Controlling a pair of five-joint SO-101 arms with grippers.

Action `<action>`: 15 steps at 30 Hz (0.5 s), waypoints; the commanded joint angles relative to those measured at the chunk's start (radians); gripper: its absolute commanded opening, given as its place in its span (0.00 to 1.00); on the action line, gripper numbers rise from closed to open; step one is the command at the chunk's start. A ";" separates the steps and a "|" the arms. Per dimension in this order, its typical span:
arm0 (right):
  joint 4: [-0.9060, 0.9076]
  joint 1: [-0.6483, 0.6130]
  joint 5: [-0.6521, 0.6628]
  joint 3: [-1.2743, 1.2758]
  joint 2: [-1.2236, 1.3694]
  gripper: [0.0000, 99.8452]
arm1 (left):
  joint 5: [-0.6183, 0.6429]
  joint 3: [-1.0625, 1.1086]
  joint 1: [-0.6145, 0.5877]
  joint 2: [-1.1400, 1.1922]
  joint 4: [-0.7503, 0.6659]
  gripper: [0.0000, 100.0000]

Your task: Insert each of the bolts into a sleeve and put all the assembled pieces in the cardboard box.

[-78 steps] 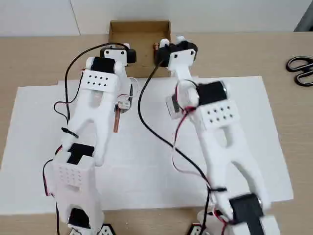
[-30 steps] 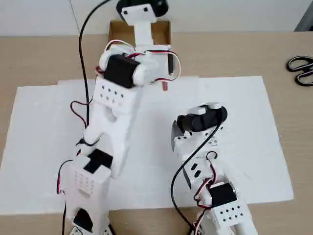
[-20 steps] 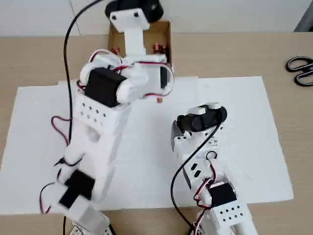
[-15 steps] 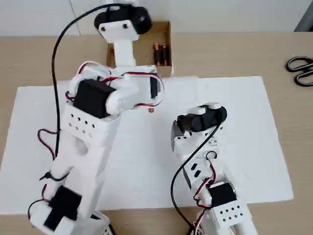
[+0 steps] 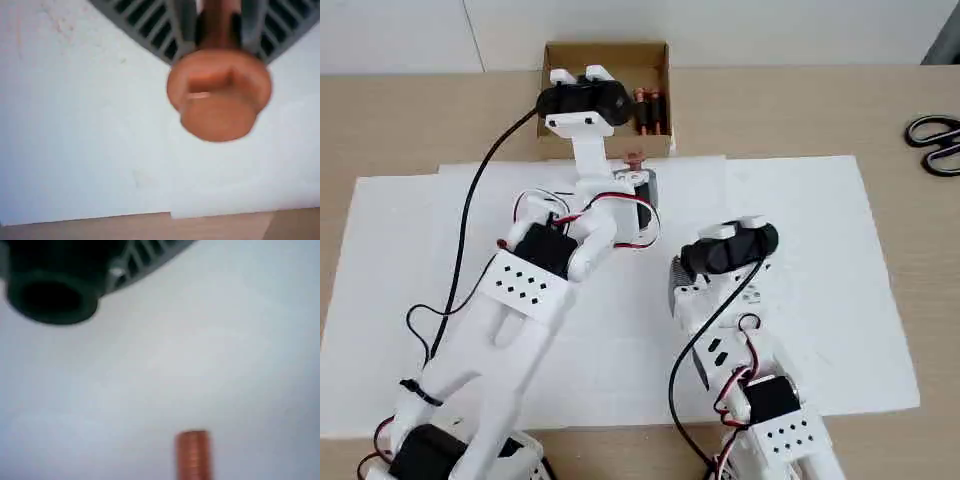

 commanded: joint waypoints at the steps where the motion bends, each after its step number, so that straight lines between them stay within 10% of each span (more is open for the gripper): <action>1: -0.008 -0.044 -0.011 -0.011 -0.019 0.00 | -0.011 0.012 0.002 -0.054 -0.084 0.01; 15: -0.031 -0.062 -0.011 -0.006 -0.019 0.00 | -0.008 -0.031 0.117 -0.058 0.044 0.01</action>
